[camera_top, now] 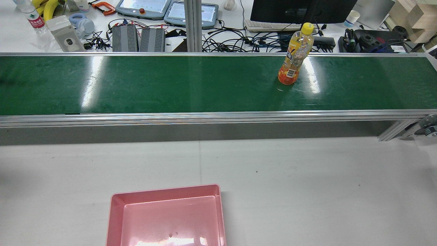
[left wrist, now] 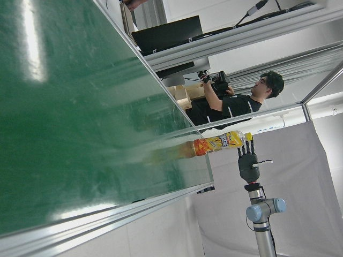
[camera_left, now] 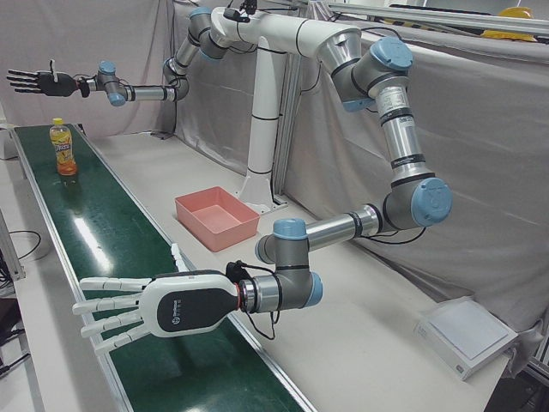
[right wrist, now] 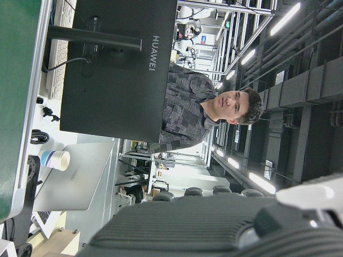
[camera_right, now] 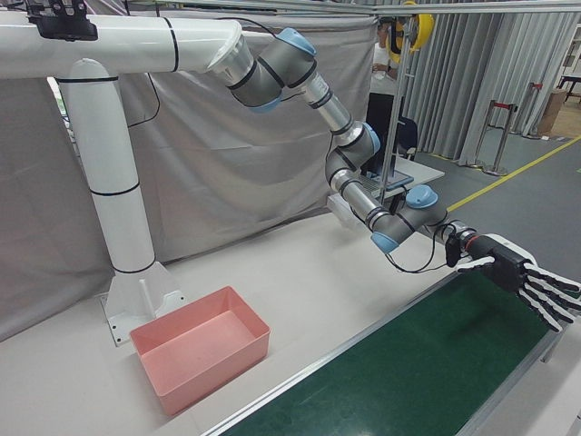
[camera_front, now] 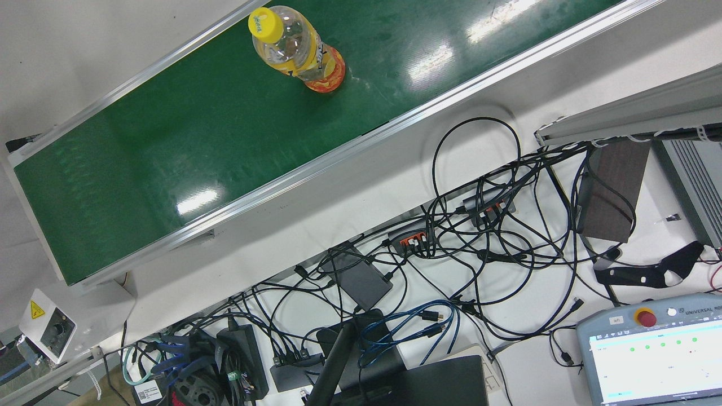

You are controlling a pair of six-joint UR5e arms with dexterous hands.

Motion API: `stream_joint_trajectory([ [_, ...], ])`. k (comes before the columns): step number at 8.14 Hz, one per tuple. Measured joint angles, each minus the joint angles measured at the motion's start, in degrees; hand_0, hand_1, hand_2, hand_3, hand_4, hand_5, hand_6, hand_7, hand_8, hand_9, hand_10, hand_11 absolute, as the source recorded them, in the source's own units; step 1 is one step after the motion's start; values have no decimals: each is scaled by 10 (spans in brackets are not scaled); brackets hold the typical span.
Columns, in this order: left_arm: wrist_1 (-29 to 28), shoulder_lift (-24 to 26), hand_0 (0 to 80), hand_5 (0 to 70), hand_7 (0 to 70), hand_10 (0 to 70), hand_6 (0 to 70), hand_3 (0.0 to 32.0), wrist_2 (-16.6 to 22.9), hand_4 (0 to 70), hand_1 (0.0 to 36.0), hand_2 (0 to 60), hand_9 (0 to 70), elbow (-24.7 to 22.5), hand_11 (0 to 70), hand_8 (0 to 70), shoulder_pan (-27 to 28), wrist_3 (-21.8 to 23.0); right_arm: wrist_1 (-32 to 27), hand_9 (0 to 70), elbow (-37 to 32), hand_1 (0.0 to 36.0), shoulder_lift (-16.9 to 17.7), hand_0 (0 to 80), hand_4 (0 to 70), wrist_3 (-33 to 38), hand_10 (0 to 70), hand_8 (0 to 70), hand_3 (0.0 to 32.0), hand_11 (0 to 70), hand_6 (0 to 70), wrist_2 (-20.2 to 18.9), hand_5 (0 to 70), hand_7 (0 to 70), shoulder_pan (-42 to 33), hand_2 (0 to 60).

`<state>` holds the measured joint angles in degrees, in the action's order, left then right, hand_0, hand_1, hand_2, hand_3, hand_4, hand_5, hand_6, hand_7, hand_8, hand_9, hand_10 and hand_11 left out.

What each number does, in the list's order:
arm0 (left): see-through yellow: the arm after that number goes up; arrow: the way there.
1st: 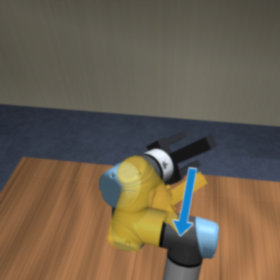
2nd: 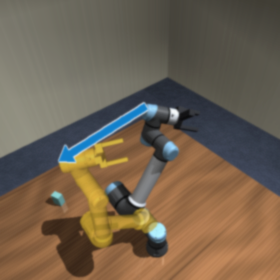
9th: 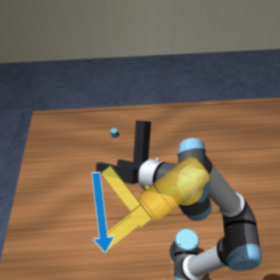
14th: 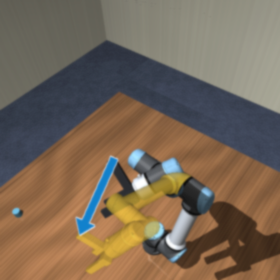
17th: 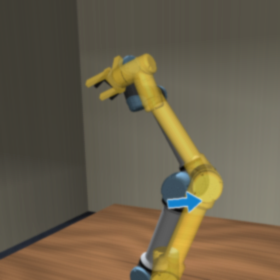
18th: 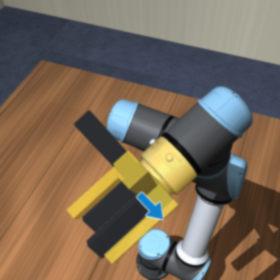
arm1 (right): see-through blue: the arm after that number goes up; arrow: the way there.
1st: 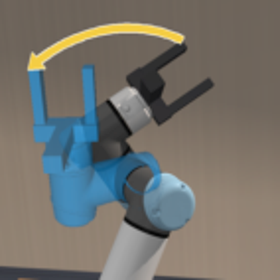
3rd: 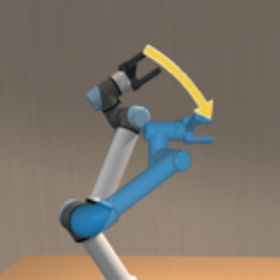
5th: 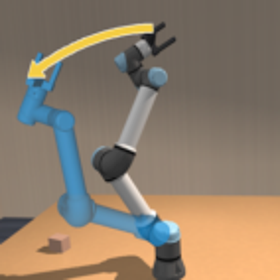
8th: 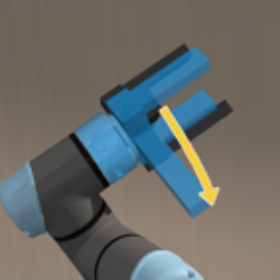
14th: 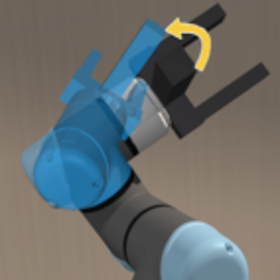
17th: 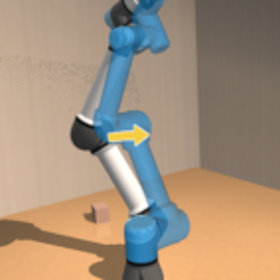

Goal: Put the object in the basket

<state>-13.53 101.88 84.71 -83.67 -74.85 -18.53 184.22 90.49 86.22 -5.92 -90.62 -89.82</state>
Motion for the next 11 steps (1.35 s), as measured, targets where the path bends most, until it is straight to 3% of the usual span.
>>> stream_joint_trajectory([
  [2, -1, -1, 534, 0, 0, 31, 0, 144, -1, 0, 127, 0, 31, -8, 64, 36, 0, 1, 0, 0, 0, 0, 0, 0, 0, 0, 0, 0, 0, 0, 0, 0, 0, 0, 0, 0],
  [3, -2, -1, 534, 0, 0, 34, 0, 162, -1, 0, 130, 0, 35, -13, 69, 37, 0, 1, 0, 0, 0, 0, 0, 0, 0, -1, 0, 0, 0, 0, 0, 0, 0, 0, 0, 0],
  [7, -2, -2, 531, 0, 0, 33, 0, 144, -1, 0, 122, 0, 34, -26, 66, 41, 0, 2, 0, 0, 0, 0, 0, 0, 0, 0, 0, 0, 0, 0, 0, 0, 0, 0, 0, 0],
  [9, -3, -3, 530, 0, 2, 33, 0, 174, -1, 0, 114, 0, 36, -28, 66, 44, 0, 2, 0, 0, 0, 0, 0, 0, 0, 0, 0, 0, 0, 0, 0, 0, 0, 0, 0, 0],
  [10, -5, -3, 533, 0, 4, 40, 0, 150, -1, 0, 115, 0, 37, -29, 76, 44, 1, 2, 0, 0, -1, 0, 0, 0, 0, 0, 0, 0, 0, 0, 0, 0, 0, 0, 0, 0],
  [11, -6, -4, 529, 0, 3, 37, 0, 168, 0, 0, 114, 0, 38, -31, 71, 46, 1, 2, 0, 0, -1, 0, 0, 0, 0, -1, 0, 0, 0, 0, 0, 0, 0, 0, 0, 0],
])
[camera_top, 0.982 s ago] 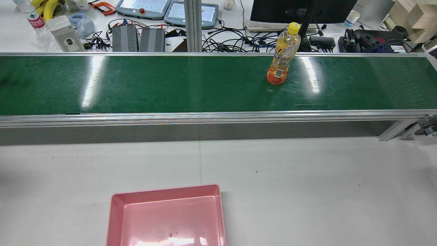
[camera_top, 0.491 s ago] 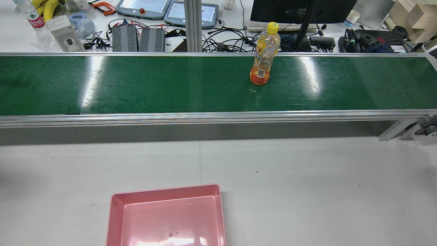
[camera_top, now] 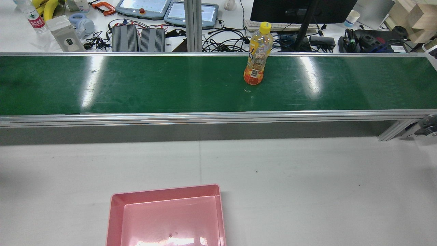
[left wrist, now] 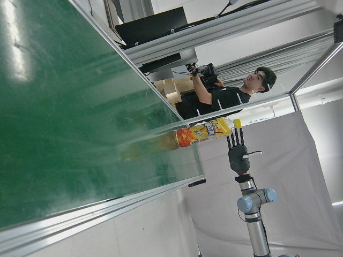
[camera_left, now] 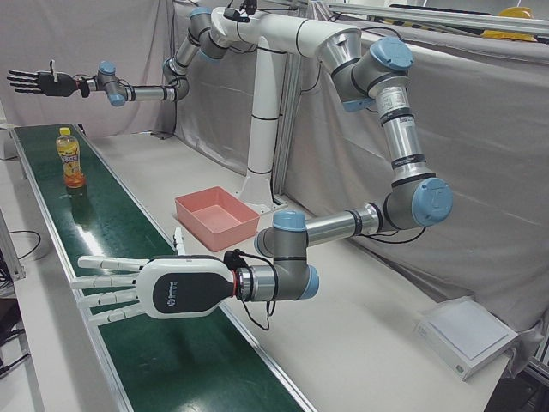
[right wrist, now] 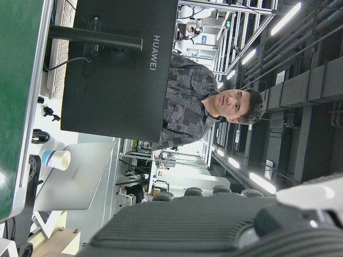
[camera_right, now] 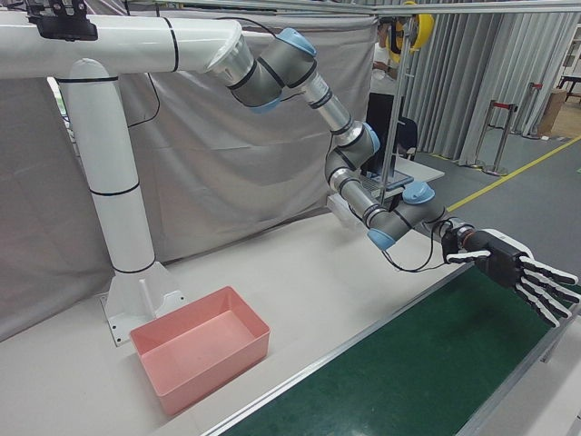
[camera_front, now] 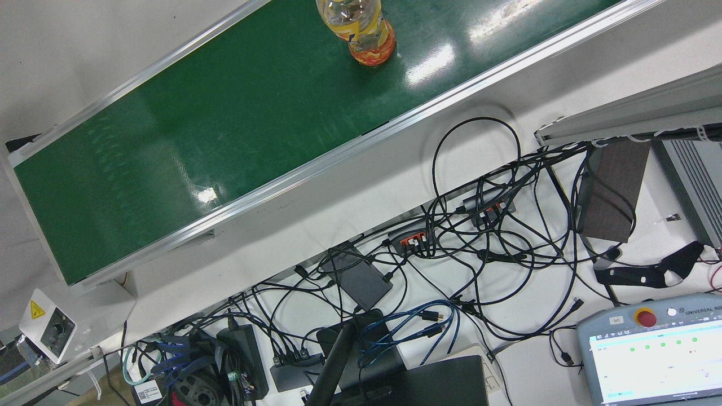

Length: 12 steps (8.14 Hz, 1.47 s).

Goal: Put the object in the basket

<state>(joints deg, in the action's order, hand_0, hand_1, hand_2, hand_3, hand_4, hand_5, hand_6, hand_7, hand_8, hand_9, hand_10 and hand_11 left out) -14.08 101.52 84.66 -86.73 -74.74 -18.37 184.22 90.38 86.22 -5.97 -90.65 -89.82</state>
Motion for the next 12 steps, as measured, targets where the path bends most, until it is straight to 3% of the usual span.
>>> stream_joint_trajectory([
  [1, 0, -2, 526, 0, 2, 39, 0, 164, 0, 0, 116, 0, 38, -1, 74, 48, 0, 0, 0, 0, 0, 0, 0, 0, 0, 0, 0, 0, 0, 0, 0, 0, 0, 0, 0, 0],
  [2, -1, -7, 525, 0, 0, 42, 0, 192, 0, 0, 113, 0, 34, -2, 78, 45, 0, 0, 0, 0, 0, 0, 0, 0, 0, 0, 0, 0, 0, 0, 0, 0, 0, 0, 0, 0],
  [4, -2, -15, 516, 0, 0, 26, 0, 198, 0, 0, 103, 0, 26, -3, 53, 57, 0, 0, 0, 0, 0, 0, 0, 0, 0, 1, 0, 0, 0, 0, 0, 0, 0, 0, 0, 0],
  [5, -2, -16, 521, 0, 0, 37, 0, 260, 0, 0, 112, 0, 0, -3, 71, 27, 0, 0, 0, 0, 0, 0, 0, 0, 0, 0, 0, 0, 0, 0, 0, 0, 0, 0, 0, 0],
  [6, -3, -16, 528, 0, 0, 49, 0, 248, 0, 0, 118, 0, 0, -3, 89, 16, 1, 1, 0, 0, 0, 0, 0, 0, 0, 0, 0, 0, 0, 0, 0, 0, 0, 0, 0, 0],
  [7, -3, -16, 530, 0, 0, 49, 0, 208, 0, 0, 121, 0, 20, -3, 88, 30, 2, 0, 0, 0, 0, 0, 0, 0, 0, 0, 0, 0, 0, 0, 0, 0, 0, 0, 0, 0],
  [8, 0, -13, 537, 0, 0, 70, 0, 146, 1, 26, 121, 0, 33, -4, 120, 36, 5, -1, 0, 0, 1, 0, 0, 0, 0, 0, 0, 0, 0, 0, 0, 0, 0, 0, 0, 0],
  [11, 51, 9, 525, 0, 5, 74, 0, 114, 1, 27, 117, 0, 41, -30, 125, 45, 18, -14, 0, 0, 1, 0, 0, 0, 0, 1, 0, 0, 0, 0, 0, 0, 0, 0, 0, 0],
  [12, 71, 30, 521, 0, 5, 71, 0, 132, 1, 17, 111, 0, 37, -32, 120, 45, 28, -17, 0, 0, 1, 0, 0, 0, 0, 1, 0, 0, 0, 0, 0, 0, 0, 0, 0, 0],
])
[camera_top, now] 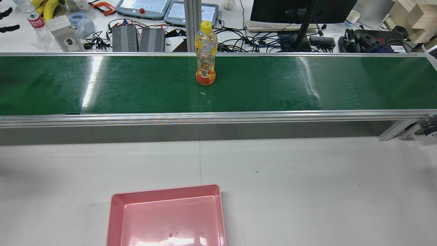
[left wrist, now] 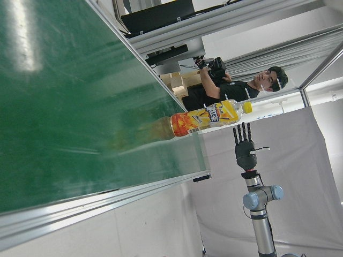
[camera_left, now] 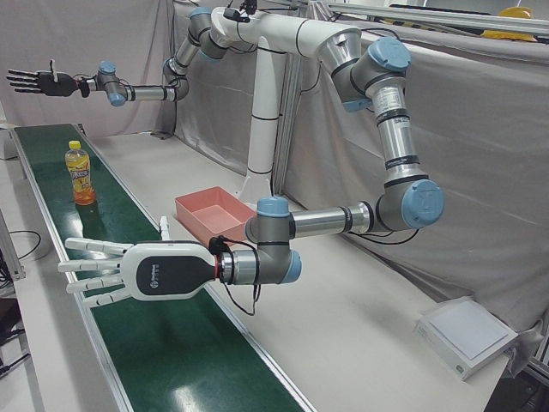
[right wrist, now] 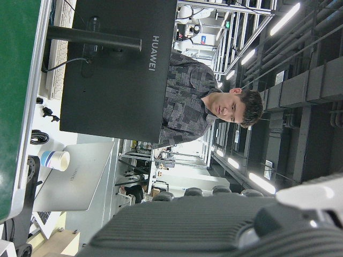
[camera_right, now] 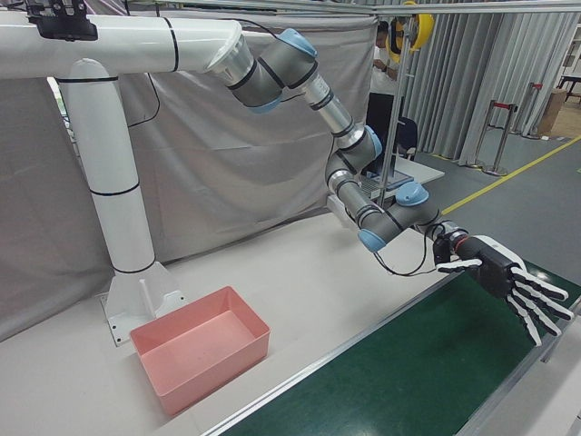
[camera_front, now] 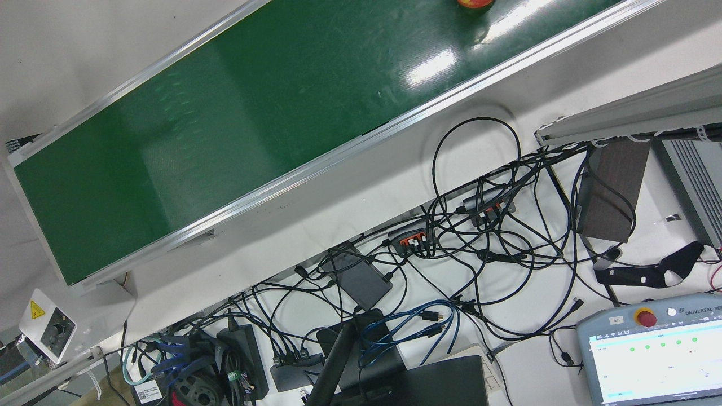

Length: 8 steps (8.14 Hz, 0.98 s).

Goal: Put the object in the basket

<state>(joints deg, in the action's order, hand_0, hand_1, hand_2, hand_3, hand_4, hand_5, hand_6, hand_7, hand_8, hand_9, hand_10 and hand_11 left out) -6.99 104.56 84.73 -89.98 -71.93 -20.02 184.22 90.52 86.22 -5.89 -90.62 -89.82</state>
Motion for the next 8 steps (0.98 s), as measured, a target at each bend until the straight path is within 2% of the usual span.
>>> stream_joint_trajectory([
  [3, 40, 55, 505, 0, 5, 76, 0, 148, -14, 3, 95, 0, 44, -1, 125, 50, 29, -2, 0, 0, 0, 0, 0, 0, 0, 0, 0, 0, 0, 0, 0, 0, 0, 0, 0, 0],
  [4, 43, 60, 497, 0, 5, 78, 0, 154, -24, 0, 88, 0, 48, -1, 128, 53, 38, -3, 0, 0, 0, 0, 0, 0, 0, 0, 0, 0, 0, 0, 0, 0, 0, 0, 0, 0],
  [6, 36, 63, 492, 0, 1, 75, 0, 202, -47, 0, 82, 0, 48, 2, 123, 51, 59, -3, 0, 0, -1, 0, 0, 0, 0, 0, 0, 0, 0, 0, 0, 0, 0, 0, 0, 0],
  [8, 31, 63, 511, 0, 0, 71, 0, 214, -58, 0, 92, 0, 43, 1, 118, 48, 69, -5, 0, 0, -1, 0, 0, 0, 0, -1, 0, 0, 0, 0, 0, 0, 0, 0, 0, 0],
])
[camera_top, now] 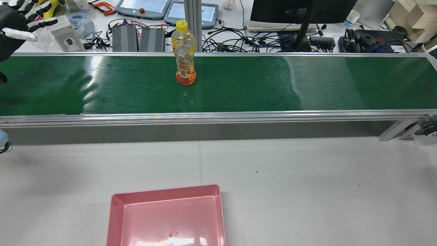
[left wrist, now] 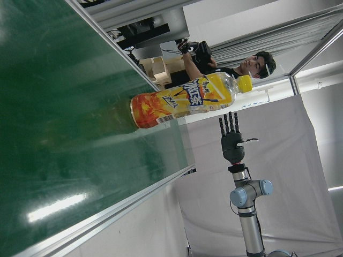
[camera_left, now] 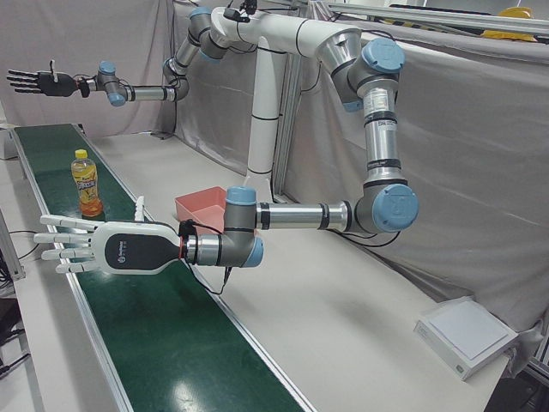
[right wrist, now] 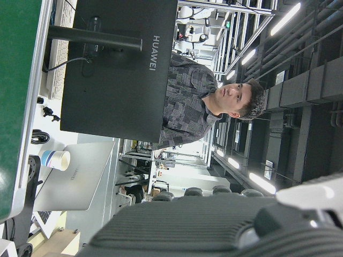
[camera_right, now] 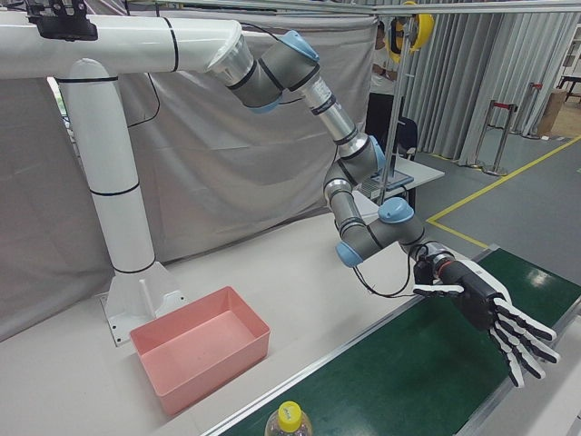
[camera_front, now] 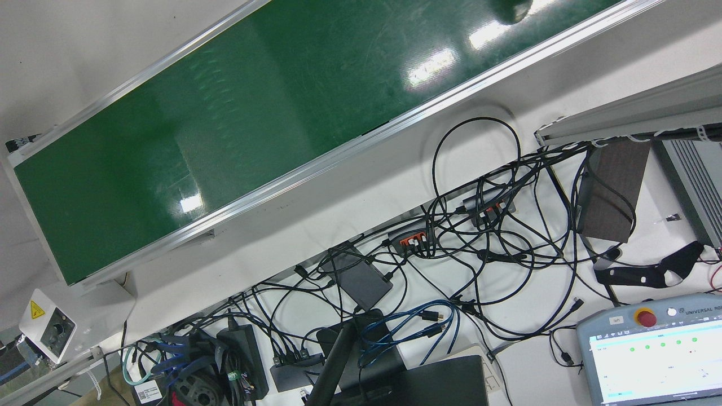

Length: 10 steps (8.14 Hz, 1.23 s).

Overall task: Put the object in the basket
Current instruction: 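Move the left hand over the belt toward the approaching bottle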

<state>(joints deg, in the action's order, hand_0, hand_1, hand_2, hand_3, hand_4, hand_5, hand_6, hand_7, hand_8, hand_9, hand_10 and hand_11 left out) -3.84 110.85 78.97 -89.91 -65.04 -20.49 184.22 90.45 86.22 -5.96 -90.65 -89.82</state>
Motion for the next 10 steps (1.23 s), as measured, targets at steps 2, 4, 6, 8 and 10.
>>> stream_joint_trajectory([
  [2, 3, -4, 507, 0, 0, 63, 0, 252, 2, 0, 93, 0, 32, 0, 107, 39, 4, -14, 0, 0, 0, 0, 0, 0, 0, 0, 0, 0, 0, 0, 0, 0, 0, 0, 0, 0],
  [4, 7, -7, 509, 0, 0, 60, 0, 220, 5, 0, 91, 0, 37, 1, 103, 44, 10, -19, 0, 0, 0, 0, 0, 0, 0, 0, 0, 0, 0, 0, 0, 0, 0, 0, 0, 0],
  [6, 10, -6, 496, 0, 1, 50, 0, 222, 5, 0, 90, 0, 35, 3, 88, 40, 26, -21, 0, 0, 0, 0, 0, 0, 0, 0, 0, 0, 0, 0, 0, 0, 0, 0, 0, 0],
  [8, 6, -3, 498, 0, 0, 41, 0, 240, 2, 0, 112, 0, 11, 5, 77, 17, 35, -21, 0, 0, 1, 0, 0, 0, 0, 0, 0, 0, 0, 0, 0, 0, 0, 0, 0, 0],
  [10, -1, -1, 491, 0, 0, 45, 0, 278, 1, 0, 109, 0, 13, 6, 81, 18, 37, -29, 0, 0, 0, 0, 0, 0, 0, 0, 0, 0, 0, 0, 0, 0, 0, 0, 0, 0],
])
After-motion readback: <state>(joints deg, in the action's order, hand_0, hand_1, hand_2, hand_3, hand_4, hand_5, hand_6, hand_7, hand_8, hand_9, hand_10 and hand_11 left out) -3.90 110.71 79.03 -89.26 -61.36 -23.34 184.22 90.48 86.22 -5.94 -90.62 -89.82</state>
